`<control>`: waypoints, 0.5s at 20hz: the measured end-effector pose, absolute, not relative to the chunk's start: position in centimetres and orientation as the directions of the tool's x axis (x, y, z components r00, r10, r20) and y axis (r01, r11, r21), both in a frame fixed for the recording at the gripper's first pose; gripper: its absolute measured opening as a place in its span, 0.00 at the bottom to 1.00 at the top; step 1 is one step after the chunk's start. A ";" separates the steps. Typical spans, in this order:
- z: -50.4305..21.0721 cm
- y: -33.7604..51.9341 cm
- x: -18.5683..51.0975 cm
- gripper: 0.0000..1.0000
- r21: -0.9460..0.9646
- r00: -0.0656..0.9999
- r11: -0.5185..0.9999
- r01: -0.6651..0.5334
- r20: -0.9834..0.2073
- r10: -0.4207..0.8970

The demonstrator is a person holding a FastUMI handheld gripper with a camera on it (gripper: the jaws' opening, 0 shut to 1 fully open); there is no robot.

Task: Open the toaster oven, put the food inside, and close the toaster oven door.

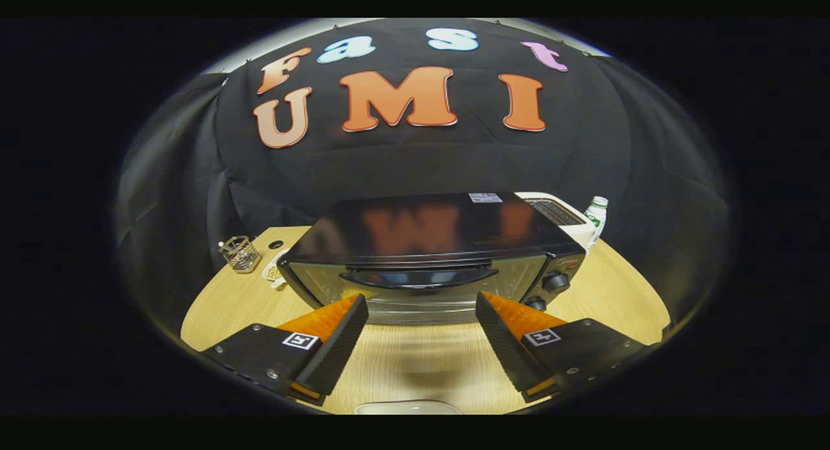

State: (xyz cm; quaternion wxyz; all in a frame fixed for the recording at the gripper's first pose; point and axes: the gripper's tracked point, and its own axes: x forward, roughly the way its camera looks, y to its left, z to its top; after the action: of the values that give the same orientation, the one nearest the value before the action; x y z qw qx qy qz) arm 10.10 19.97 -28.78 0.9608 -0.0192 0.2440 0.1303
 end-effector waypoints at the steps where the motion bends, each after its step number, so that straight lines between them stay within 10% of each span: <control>1: -28.4 19.9 10.1 0.99 0.024 0.849 0.966 -0.258 -0.471 0.239; 10: -17.9 17.5 10.6 0.99 0.034 0.913 0.974 -0.225 -0.341 0.223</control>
State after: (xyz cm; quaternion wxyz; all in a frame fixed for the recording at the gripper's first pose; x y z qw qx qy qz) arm 10.58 17.48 -17.93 0.9781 -0.0028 0.1739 0.1144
